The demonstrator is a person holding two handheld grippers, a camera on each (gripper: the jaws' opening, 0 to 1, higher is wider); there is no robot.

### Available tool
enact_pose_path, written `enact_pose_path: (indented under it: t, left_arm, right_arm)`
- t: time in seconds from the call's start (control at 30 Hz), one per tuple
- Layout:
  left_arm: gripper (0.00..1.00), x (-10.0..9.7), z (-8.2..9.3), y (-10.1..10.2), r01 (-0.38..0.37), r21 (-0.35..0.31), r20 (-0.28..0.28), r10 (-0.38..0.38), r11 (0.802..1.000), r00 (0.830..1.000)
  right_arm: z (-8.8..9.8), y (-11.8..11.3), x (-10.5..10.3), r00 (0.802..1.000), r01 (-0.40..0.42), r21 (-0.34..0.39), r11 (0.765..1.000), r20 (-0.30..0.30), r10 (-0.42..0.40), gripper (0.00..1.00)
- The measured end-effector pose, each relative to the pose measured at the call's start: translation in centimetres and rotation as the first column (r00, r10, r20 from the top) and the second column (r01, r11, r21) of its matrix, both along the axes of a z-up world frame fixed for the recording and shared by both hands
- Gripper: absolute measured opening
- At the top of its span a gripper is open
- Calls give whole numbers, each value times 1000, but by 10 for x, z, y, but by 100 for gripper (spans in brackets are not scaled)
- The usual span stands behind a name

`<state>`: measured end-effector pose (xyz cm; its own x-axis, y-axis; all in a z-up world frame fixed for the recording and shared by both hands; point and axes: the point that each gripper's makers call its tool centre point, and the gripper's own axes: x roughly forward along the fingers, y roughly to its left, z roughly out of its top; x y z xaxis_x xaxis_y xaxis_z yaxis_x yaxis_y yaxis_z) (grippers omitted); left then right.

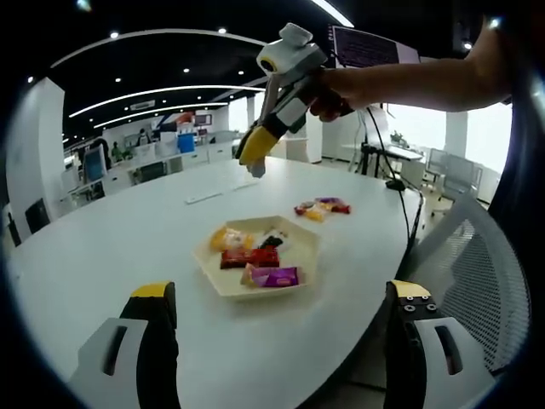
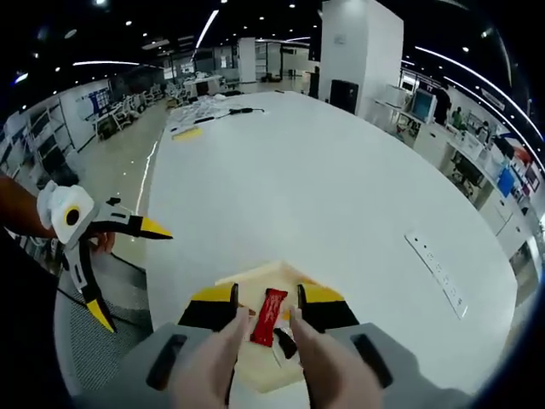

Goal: Place the target food into the container with the food tongs after gripping and lifting it, then release it inside without dropping or visibly crushing the food.

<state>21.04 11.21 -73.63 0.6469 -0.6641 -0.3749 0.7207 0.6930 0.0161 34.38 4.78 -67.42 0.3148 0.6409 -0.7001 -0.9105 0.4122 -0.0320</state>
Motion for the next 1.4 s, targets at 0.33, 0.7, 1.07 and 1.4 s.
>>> enact_pose_path:
  t: [0.33, 0.7, 1.07, 1.4]
  left_arm:
    - [99, 0, -1, 1, -6, 2, -3, 6, 1000, 1000]
    - [99, 1, -2, 2, -16, 8, -4, 16, 1000, 1000]
    - [99, 1, -2, 3, -24, 11, -5, 24, 1000, 1000]
    - [99, 1, -2, 4, -26, 10, -9, 26, 1000, 1000]
  right_arm:
    - [6, -10, 3, 1000, 16, 10, 1000, 16, -16, 27]
    - [7, -36, 5, 999, 0, -15, 1000, 47, 1, 28]
    - [2, -78, 8, 998, 46, -37, 998, 44, -44, 28]
    - [3, -114, 14, 995, 93, -44, 995, 49, -91, 28]
